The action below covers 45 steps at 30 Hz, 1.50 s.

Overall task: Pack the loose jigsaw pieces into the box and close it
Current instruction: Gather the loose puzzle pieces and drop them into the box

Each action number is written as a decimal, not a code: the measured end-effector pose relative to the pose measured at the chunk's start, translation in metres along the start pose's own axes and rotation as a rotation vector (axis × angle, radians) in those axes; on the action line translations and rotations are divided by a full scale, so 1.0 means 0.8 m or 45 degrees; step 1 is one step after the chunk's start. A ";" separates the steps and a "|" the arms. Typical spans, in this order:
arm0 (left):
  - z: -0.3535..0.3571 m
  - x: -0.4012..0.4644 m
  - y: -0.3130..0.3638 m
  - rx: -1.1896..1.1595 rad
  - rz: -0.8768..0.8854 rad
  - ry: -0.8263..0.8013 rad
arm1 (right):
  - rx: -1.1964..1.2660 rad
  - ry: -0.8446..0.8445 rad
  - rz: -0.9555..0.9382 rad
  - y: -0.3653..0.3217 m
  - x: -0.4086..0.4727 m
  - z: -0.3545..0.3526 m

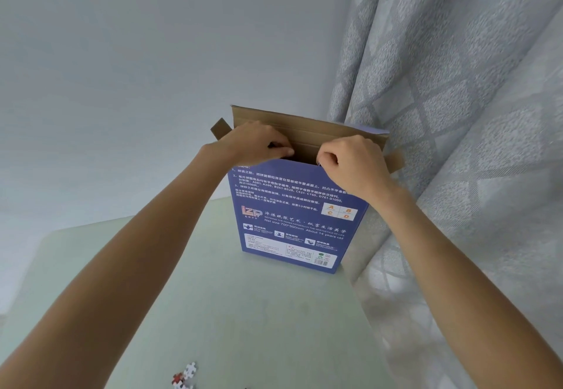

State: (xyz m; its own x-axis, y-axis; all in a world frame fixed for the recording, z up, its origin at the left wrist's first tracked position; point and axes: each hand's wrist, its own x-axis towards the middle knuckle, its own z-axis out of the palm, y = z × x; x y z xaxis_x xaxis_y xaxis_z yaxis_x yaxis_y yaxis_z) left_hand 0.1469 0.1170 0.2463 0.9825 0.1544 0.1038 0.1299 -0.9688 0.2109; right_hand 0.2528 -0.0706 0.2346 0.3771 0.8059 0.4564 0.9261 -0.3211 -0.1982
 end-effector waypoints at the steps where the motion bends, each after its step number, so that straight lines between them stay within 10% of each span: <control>1: 0.000 -0.003 0.000 -0.019 0.010 0.022 | 0.022 0.029 0.008 -0.001 0.001 -0.002; 21: 0.044 -0.087 0.003 0.179 0.143 0.713 | 0.005 0.168 -0.111 -0.037 -0.029 0.019; 31: 0.117 -0.294 0.027 -0.259 -0.480 0.807 | 0.082 0.260 -0.033 -0.093 -0.122 0.054; 45: 0.332 -0.608 0.033 -0.470 -1.618 0.023 | 0.236 -1.054 0.403 -0.245 -0.383 0.273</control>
State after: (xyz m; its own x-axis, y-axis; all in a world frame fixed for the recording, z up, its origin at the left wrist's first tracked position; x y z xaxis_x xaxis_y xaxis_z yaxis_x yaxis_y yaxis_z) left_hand -0.2926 -0.0351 -0.0567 0.2020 0.9151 -0.3491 0.9063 -0.0395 0.4208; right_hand -0.0470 -0.1460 -0.0559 0.4175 0.8166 -0.3986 0.7366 -0.5610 -0.3776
